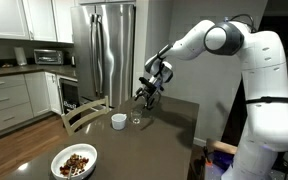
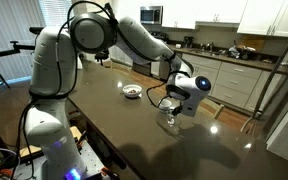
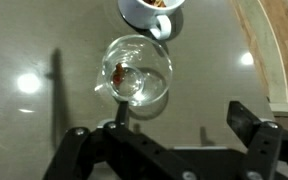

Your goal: Pick up the glass cup and pour some of its contents in the bowl

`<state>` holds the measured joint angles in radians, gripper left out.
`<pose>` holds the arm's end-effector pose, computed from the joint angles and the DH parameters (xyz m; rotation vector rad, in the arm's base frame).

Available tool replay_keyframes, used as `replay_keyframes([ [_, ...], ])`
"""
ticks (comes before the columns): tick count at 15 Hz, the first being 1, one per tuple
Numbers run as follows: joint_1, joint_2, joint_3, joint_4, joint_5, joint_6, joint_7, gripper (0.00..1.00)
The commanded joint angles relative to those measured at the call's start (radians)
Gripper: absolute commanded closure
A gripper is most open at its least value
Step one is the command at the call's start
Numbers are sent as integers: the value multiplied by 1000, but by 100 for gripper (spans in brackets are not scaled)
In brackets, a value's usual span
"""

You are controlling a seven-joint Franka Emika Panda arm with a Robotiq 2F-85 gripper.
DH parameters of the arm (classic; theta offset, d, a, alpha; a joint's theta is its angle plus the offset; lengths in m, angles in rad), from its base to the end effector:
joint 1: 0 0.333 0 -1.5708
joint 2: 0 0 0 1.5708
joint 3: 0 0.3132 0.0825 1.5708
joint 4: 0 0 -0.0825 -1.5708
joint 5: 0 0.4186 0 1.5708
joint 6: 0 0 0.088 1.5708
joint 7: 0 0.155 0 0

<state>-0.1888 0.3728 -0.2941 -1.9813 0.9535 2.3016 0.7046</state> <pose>0.5914 -0.2572 0.2204 -1.5558 2.0320 0.0933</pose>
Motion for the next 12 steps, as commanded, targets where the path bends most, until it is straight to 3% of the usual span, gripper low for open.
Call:
replay_keyframes([
  [1,2,-77,37,-42,-14,96,-120,0],
  [6,-17,-135,90,-47,42,89,-381,0],
  [12,-38,-198,100,-72,25,-85,-662,0],
])
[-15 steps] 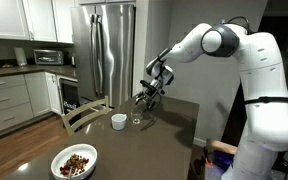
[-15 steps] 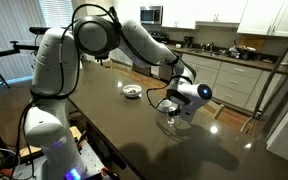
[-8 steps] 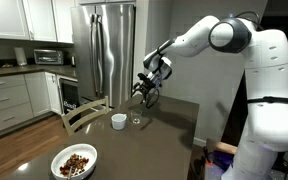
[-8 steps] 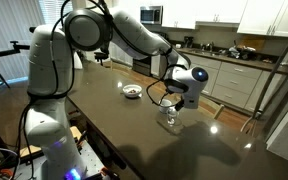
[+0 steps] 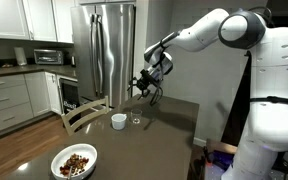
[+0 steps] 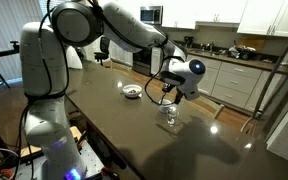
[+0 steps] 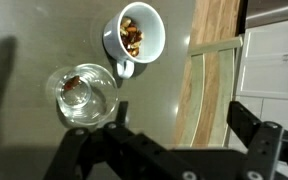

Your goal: Pick up the glass cup and pour some of its contents in the bowl

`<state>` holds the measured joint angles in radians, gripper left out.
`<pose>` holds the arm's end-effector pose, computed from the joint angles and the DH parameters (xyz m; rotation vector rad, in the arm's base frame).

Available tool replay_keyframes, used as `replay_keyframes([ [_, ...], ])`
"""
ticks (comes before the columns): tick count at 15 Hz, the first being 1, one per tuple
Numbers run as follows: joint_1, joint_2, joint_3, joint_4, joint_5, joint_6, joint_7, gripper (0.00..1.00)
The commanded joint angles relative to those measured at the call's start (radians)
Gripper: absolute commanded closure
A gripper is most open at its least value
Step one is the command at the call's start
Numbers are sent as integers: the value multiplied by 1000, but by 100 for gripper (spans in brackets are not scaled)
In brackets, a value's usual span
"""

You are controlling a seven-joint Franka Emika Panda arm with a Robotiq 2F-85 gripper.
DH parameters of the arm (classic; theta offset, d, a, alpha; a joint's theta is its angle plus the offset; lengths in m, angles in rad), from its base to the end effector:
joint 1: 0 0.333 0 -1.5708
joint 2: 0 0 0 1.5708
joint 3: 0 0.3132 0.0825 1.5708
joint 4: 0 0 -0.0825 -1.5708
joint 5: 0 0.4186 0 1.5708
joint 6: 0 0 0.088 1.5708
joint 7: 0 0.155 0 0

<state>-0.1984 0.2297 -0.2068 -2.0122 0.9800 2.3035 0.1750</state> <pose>0.6106 -0.2092 0.2947 -2.0051 1.4159 -0.1937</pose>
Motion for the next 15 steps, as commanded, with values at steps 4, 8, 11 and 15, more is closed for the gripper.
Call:
replay_keyframes([
  [4,-26,-82,-1,-51,-112,-237,-238,0],
  [8,-21,-57,1,-22,-127,-248,-222,0],
  [11,-17,-63,4,-24,-138,-243,-256,0],
  [15,0,-80,16,-22,-227,-228,-346,0],
])
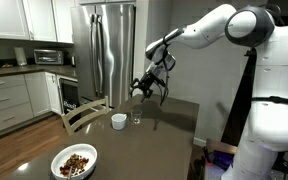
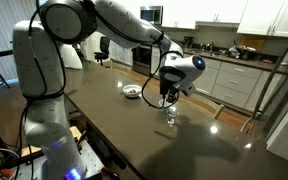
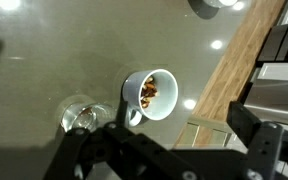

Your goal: Pick up the glass cup and pour some of its contents in the bowl

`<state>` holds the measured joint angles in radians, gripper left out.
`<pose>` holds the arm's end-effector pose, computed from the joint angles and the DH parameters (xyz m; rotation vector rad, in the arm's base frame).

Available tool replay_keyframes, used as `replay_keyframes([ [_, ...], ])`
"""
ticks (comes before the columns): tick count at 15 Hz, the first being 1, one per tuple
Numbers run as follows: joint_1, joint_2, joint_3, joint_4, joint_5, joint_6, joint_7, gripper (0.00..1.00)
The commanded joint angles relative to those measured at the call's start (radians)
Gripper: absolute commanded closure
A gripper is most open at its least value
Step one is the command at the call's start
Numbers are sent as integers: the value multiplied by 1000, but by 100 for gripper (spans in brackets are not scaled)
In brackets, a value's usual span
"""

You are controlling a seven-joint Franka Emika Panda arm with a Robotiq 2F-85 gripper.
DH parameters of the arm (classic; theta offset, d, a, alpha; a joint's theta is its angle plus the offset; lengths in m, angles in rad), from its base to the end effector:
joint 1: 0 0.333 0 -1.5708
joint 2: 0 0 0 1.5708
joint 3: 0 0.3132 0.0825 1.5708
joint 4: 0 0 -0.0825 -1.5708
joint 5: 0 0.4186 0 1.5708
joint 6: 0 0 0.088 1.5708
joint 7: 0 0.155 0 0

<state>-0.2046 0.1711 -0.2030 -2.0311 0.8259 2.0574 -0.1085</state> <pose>0.5828 -0.1740 0.3056 -2.2963 0.9068 -0.0613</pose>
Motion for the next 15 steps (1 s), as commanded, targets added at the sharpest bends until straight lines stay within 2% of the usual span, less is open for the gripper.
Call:
replay_keyframes([
  [1,7,-24,18,-2,-104,15,-81,0],
  [11,32,-84,62,-10,-476,74,-189,0],
  [14,39,-109,71,-20,-558,116,-203,0],
  [15,32,-76,69,5,-515,85,-172,0],
])
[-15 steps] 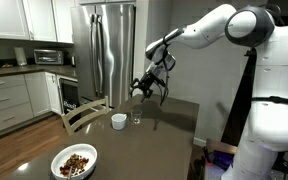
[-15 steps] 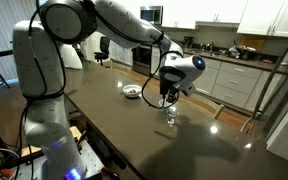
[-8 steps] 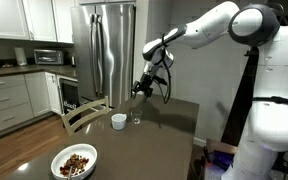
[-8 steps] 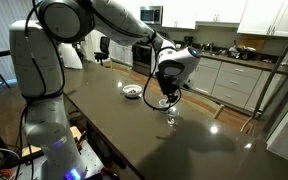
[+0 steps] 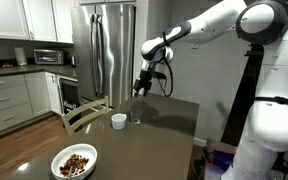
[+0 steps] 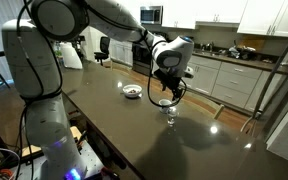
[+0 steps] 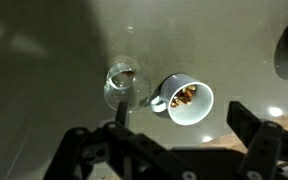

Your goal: Pick up the glass cup and pour some of its contents in the bowl

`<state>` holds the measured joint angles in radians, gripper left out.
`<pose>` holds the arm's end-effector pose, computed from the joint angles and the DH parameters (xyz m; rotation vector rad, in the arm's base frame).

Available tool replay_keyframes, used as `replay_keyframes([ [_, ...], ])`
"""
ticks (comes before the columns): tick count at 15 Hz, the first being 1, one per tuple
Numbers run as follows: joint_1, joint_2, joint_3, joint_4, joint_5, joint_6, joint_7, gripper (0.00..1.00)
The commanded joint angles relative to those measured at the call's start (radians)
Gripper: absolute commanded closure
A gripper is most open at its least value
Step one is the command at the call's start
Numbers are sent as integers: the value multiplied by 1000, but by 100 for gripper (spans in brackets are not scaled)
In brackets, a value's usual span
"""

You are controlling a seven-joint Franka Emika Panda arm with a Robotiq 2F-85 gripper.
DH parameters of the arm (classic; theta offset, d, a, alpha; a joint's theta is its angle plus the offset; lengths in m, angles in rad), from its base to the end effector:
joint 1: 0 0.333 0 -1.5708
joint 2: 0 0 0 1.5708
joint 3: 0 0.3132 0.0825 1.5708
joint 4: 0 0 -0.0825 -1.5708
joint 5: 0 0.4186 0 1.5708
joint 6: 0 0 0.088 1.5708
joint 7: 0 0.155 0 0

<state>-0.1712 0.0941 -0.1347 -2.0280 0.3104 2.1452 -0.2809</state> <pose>0.5846 -0.1578 0.3387 -2.8932 0.2766 -0.1400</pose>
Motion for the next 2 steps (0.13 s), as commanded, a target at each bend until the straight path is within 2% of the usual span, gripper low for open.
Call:
replay_keyframes([
  [1,0,-3,1,2,-4,-1,0,0],
  [2,0,-2,2,2,-4,-1,1,0],
])
